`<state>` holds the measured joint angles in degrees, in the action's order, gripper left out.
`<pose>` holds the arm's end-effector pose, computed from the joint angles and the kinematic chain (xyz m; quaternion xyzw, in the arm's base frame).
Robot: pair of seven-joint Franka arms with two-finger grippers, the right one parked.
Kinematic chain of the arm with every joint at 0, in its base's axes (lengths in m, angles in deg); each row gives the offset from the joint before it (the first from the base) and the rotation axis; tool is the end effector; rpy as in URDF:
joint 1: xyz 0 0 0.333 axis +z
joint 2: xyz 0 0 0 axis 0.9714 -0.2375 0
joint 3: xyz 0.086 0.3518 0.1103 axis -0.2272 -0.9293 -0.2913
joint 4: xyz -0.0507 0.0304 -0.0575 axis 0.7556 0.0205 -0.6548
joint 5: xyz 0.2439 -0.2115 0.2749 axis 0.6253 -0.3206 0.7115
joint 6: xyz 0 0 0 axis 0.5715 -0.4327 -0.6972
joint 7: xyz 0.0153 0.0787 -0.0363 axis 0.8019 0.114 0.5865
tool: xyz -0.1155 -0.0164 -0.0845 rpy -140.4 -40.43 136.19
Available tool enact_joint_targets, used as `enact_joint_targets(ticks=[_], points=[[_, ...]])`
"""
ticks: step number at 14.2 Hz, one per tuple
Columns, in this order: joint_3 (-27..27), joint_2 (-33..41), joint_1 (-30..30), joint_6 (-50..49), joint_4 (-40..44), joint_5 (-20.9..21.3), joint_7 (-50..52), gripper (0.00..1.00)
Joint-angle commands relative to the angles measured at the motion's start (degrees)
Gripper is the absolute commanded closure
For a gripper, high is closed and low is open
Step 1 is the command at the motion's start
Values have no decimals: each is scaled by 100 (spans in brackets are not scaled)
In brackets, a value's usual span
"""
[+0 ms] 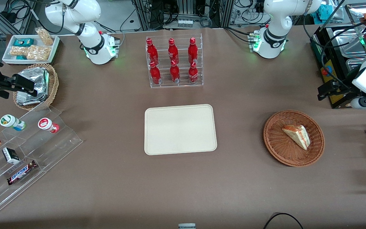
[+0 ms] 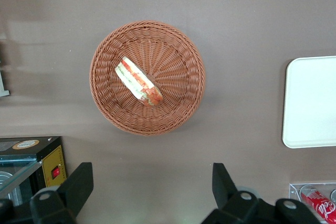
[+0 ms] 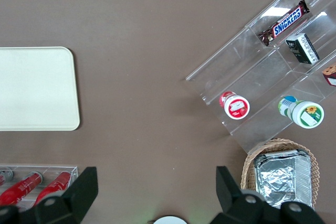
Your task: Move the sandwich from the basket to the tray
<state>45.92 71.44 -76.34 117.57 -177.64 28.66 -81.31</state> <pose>0.5923 -0.0280 0.6274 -0.9997 0.0029 0.0238 0.0026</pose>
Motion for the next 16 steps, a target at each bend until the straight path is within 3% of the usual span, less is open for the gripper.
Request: enact_joint_targets(ticks=[1, 16], points=[[34, 31, 8, -62, 33, 56, -99, 0], [26, -179, 43, -96, -231, 73, -55, 0]])
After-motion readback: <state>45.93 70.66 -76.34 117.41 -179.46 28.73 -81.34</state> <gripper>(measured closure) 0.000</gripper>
